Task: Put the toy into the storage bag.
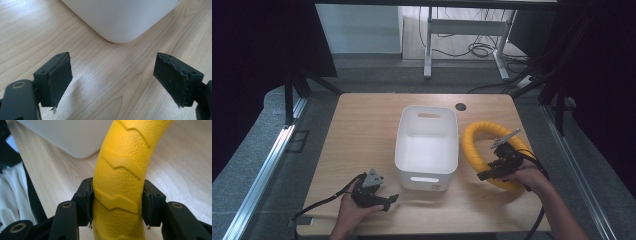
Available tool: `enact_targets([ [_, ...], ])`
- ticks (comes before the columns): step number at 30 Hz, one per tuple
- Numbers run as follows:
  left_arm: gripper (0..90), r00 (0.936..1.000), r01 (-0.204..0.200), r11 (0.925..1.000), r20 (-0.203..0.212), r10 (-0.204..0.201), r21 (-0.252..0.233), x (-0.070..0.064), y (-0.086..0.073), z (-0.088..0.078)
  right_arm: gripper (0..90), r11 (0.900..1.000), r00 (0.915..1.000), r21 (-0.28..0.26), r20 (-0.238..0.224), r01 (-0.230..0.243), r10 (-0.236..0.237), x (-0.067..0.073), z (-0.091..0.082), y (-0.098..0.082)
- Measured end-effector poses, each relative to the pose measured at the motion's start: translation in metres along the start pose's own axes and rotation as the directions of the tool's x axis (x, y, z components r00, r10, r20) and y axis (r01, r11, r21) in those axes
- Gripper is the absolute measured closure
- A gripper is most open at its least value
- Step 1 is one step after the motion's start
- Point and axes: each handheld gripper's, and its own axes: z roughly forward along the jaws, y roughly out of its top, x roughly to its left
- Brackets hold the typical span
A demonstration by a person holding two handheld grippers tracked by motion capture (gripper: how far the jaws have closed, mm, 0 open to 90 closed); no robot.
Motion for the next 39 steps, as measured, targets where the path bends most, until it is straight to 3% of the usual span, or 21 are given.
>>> enact_targets([
  [9,15.3,1.0000,-0.002,1.0000,-0.003,0.002,0.003,0.000,0.000,0.000,50.6,0.992,0.9989,-0.121,-0.030,-0.040,0.037,-0.007,-0.016,-0.001],
  [22,15.3,1.0000,-0.004,1.0000,-0.005,0.004,0.008,0.000,0.000,0.001,50.6,0.966,0.9964,-0.246,-0.059,-0.073,0.061,-0.012,-0.026,-0.003],
  [27,15.3,1.0000,-0.004,1.0000,-0.006,0.004,0.004,0.000,0.000,0.000,50.6,0.948,0.9954,-0.306,-0.055,-0.091,0.078,-0.013,-0.034,-0.003],
  [33,15.3,1.0000,-0.004,1.0000,-0.007,0.004,0.004,0.000,0.000,0.000,50.6,0.922,0.9959,-0.377,-0.062,-0.084,0.065,-0.012,-0.043,-0.002],
  [34,15.3,1.0000,-0.004,1.0000,-0.006,0.004,0.002,0.000,0.000,0.000,50.6,0.914,0.9962,-0.398,-0.065,-0.080,0.059,-0.012,-0.046,-0.001],
  [36,15.3,1.0000,-0.003,1.0000,-0.007,0.003,0.001,0.000,0.000,-0.001,50.6,0.910,0.9960,-0.407,-0.069,-0.081,0.057,-0.011,-0.047,-0.001],
  [39,15.3,1.0000,-0.003,1.0000,-0.007,0.003,-0.001,0.000,0.000,-0.001,50.6,0.890,0.9952,-0.449,-0.083,-0.085,0.053,-0.012,-0.051,-0.001],
])
